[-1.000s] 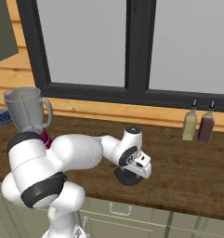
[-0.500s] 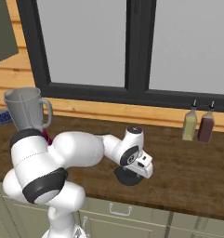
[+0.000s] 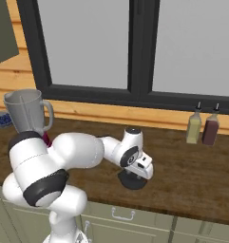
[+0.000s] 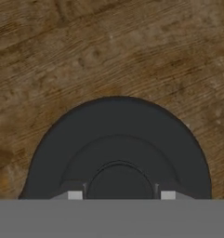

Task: Close the lid blender by securely placing the lid on top.

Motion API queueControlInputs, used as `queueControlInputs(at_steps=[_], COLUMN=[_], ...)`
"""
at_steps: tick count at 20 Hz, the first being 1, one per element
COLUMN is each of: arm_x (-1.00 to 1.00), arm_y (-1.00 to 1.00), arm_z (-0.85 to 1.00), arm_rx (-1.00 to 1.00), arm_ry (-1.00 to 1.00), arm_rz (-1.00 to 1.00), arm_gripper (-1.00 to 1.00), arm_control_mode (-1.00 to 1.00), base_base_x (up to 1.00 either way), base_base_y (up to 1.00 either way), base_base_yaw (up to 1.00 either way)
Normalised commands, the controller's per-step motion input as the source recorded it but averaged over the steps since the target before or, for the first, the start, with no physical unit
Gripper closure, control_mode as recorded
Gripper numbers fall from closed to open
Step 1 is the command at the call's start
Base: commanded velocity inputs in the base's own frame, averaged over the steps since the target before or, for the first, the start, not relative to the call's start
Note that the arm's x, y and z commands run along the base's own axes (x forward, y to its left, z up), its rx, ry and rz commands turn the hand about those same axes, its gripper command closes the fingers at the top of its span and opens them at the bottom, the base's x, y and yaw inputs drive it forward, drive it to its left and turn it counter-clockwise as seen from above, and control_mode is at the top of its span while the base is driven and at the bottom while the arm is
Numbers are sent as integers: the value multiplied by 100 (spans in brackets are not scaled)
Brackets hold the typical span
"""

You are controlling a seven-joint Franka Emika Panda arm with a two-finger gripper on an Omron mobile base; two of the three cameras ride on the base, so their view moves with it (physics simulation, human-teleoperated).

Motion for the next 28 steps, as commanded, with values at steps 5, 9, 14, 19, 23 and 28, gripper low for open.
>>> queueControlInputs(at_steps=[5, 9, 14, 19, 23, 28], arm_x=[-28, -53, -22, -10, -5, -15], arm_y=[30, 32, 70, 71, 61, 41], arm_z=[70, 100, 100, 100, 100, 100], arm_rx=[0, 0, 0, 0, 0, 0], arm_ry=[-19, -26, -17, -15, -6, -1], arm_rz=[1, 5, 5, 1, 0, 0], arm_gripper=[100, 100, 100, 100, 100, 100], arm_control_mode=[-100, -100, -100, -100, -100, -100], base_base_x=[0, 0, 0, 0, 0, 0], base_base_y=[0, 0, 0, 0, 0, 0], base_base_yaw=[0, 0, 0, 0, 0, 0])
